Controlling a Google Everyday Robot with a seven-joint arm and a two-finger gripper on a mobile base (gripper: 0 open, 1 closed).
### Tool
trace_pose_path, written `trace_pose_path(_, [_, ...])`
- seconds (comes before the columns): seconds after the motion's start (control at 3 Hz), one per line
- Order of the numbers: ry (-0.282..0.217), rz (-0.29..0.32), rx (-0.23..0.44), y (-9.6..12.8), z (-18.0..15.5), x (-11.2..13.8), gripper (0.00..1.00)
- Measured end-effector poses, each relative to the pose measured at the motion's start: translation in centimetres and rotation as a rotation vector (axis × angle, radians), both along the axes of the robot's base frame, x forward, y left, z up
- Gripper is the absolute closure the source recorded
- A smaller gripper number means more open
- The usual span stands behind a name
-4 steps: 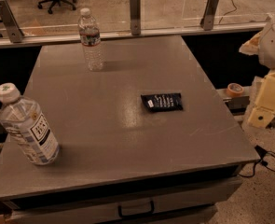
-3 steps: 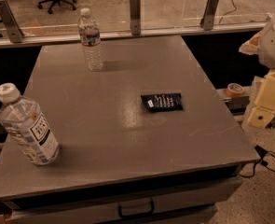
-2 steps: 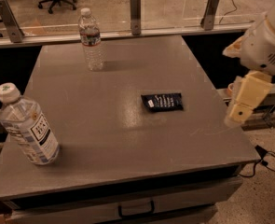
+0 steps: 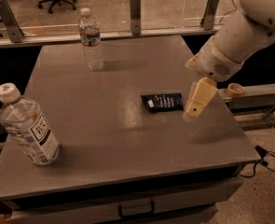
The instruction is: Move rxbar blueberry near water bottle
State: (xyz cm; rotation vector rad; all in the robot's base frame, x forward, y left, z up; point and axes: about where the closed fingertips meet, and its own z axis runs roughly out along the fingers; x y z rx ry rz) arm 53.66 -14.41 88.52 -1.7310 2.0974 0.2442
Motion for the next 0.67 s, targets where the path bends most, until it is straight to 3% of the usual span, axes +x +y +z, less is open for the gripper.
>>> trace_pose_path(0.67, [0.059,-0.045,0.100,1.7,-5.3,3.3,0.00])
